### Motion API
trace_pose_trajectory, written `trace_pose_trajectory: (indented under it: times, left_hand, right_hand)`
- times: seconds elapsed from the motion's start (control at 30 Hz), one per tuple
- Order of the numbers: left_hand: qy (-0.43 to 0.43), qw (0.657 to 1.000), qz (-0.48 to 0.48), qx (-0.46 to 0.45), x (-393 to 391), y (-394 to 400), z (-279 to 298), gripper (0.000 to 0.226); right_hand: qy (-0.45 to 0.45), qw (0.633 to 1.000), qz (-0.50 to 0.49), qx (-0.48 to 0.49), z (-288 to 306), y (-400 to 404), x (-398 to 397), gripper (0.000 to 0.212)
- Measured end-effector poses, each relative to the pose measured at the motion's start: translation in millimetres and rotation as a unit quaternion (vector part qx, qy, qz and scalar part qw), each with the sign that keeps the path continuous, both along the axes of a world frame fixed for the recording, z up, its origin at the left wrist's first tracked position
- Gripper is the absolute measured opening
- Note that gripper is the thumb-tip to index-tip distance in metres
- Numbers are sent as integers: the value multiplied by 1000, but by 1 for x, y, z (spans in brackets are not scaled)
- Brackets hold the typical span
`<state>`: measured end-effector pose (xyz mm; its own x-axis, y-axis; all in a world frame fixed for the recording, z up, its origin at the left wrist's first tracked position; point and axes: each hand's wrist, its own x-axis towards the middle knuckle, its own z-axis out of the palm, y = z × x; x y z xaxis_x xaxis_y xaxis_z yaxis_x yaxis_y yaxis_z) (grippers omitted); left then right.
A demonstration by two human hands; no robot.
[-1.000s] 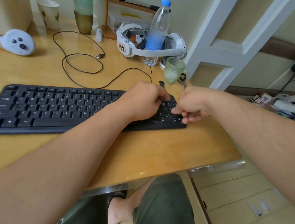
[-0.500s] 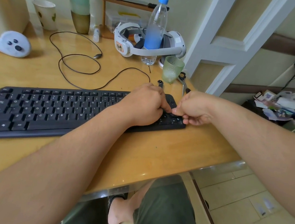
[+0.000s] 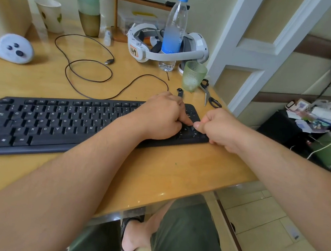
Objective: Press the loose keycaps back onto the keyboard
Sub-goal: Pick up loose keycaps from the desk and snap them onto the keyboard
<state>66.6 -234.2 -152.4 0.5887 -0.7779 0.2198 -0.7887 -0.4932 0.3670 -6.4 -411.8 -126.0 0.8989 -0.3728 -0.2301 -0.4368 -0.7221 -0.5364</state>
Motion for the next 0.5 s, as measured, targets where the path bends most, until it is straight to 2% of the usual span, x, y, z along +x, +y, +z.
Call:
trace_pose_trajectory:
  times: [0.23,0.33,0.43,0.5]
  left_hand:
    - [-3,1000,12,-16,-2,1,1,36]
    - [-10,998,35,-49,0,3,2,44]
    - [-6,997,49,-66,1,3,2,47]
    - [0,996,51,-70,1,3,2,47]
  right_hand:
    - [57,996,31,-64,7,0,20,30]
    - [75,994,35,-73,6,-4,22,32]
    - [79,996,36,-29,5,-8,20,34]
    - [79,995,27,46,6,-15,19,33]
